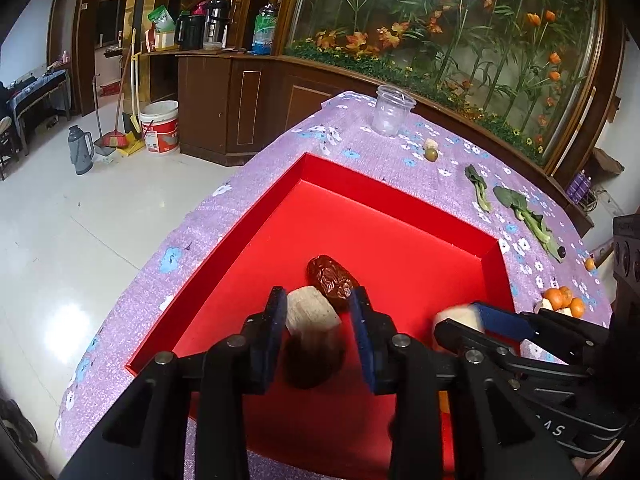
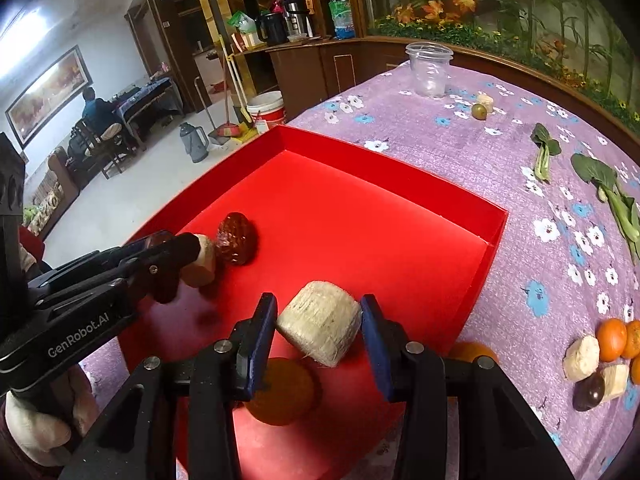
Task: Organize fruits
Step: 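Carry the date and root chunk into the red tray and open both tools, then withdraw both tools from the tray toward the remaining fruits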
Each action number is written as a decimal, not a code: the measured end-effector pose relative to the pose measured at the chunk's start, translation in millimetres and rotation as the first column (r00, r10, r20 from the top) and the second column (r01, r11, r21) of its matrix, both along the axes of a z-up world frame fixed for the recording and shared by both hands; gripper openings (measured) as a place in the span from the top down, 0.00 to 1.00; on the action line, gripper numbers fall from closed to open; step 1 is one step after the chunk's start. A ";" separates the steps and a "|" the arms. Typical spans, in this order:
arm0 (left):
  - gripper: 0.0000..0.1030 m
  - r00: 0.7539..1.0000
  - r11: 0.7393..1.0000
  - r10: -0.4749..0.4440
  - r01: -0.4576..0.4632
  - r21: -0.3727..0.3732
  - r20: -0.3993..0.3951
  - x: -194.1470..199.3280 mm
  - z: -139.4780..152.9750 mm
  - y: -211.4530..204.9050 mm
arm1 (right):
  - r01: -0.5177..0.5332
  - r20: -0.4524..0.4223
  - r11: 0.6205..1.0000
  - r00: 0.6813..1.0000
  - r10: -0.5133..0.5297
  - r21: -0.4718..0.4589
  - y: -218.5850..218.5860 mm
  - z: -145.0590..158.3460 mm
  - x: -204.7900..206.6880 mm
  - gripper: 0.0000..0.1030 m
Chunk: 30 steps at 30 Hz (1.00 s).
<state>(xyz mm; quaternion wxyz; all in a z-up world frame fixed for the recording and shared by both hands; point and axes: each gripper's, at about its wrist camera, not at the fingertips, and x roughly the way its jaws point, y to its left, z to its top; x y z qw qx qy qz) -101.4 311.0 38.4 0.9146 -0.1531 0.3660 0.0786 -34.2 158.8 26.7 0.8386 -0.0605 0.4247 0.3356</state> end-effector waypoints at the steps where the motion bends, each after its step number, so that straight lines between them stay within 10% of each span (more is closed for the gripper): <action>1: 0.60 1.000 1.000 0.000 0.000 0.000 0.005 -0.6 1.3 -0.3 | 0.003 0.014 1.000 1.000 -0.003 0.003 -0.9 3.7 -1.7 0.54; 30: 0.36 0.985 0.954 -0.158 0.134 0.268 0.072 -42.5 61.0 -121.5 | 0.304 -0.008 0.919 0.950 -0.312 0.250 -161.7 51.8 -63.0 0.40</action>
